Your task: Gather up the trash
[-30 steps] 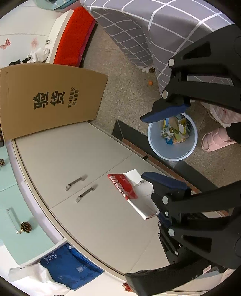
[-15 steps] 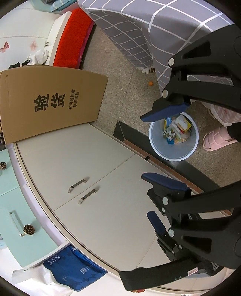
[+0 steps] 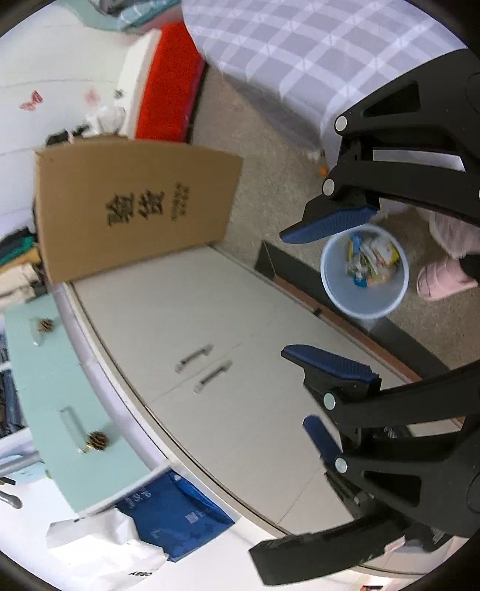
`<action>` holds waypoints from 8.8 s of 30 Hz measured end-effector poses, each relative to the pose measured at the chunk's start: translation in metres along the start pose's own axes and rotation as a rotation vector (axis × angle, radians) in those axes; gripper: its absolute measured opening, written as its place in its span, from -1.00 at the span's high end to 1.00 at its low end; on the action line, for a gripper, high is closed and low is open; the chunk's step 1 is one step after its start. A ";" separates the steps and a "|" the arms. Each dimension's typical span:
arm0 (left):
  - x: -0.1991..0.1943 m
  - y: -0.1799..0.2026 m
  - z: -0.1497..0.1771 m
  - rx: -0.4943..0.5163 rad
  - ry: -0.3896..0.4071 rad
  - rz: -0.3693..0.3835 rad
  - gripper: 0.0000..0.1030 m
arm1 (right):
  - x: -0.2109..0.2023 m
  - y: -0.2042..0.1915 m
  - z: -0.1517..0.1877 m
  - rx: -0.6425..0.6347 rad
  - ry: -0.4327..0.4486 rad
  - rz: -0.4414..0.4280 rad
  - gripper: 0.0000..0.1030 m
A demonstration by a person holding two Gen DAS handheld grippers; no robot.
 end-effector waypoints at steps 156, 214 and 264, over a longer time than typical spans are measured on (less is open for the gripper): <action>-0.307 0.140 0.116 0.273 0.462 0.201 -0.83 | -0.379 0.004 0.106 -0.053 0.567 0.493 -0.76; -0.297 0.176 0.147 0.381 0.478 0.161 -0.84 | -0.356 0.023 0.139 0.008 0.508 0.418 -0.78; -0.300 0.173 0.148 0.390 0.491 0.151 -0.84 | -0.355 0.017 0.143 0.019 0.498 0.401 -0.79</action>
Point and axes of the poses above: each gripper's, at about its wrist camera, not at the fingertips, and x roughly the way its jaws point, y to its right, z to its underside, the point moved 9 cm from there along x, roughly the way its jaws point, and after that the axes turned 7 degrees about -x, right-handed, at the moved point
